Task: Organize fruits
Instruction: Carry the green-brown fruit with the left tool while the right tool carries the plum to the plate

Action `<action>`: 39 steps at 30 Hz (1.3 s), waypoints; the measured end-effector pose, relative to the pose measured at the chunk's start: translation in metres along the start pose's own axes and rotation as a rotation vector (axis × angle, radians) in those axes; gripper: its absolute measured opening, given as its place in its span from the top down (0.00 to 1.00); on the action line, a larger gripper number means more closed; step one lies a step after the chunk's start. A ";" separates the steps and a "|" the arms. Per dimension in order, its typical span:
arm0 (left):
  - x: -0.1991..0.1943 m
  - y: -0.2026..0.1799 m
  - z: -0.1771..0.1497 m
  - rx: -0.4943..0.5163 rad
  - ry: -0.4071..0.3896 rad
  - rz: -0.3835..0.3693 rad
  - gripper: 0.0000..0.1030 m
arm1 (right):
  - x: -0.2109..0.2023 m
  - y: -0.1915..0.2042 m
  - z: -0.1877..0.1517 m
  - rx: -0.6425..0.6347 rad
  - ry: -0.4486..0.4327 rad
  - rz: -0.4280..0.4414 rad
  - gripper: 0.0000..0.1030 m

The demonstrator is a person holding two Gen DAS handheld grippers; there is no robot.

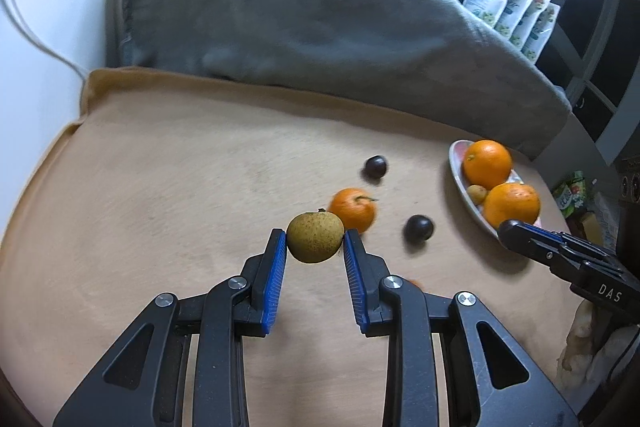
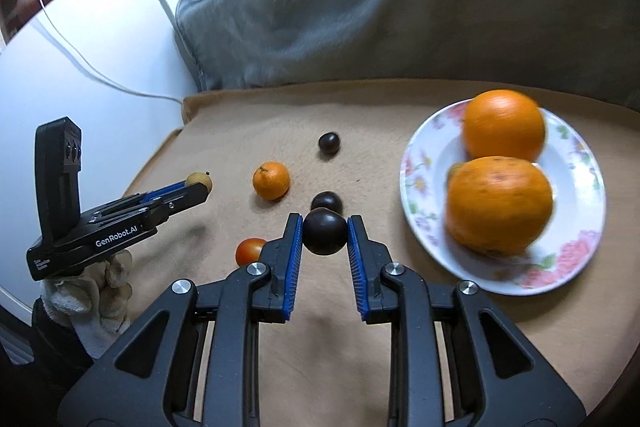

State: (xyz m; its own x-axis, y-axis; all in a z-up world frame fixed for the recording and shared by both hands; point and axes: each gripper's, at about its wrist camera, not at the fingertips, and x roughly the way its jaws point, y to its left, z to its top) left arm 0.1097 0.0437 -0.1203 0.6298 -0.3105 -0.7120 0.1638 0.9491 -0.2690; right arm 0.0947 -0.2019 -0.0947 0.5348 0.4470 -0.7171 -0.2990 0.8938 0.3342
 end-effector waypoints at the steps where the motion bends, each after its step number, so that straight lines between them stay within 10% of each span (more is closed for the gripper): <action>1: 0.000 -0.004 0.001 0.005 -0.002 -0.005 0.73 | -0.005 -0.004 0.000 0.004 -0.008 -0.005 0.77; 39: 0.054 -0.127 0.041 0.138 0.032 -0.167 0.73 | -0.066 -0.136 0.004 0.156 -0.108 -0.192 0.77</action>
State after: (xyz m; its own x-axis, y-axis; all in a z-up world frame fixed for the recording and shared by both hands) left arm 0.1544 -0.0916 -0.0982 0.5614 -0.4636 -0.6855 0.3676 0.8818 -0.2953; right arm 0.1032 -0.3524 -0.0903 0.6535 0.2625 -0.7099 -0.0628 0.9535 0.2948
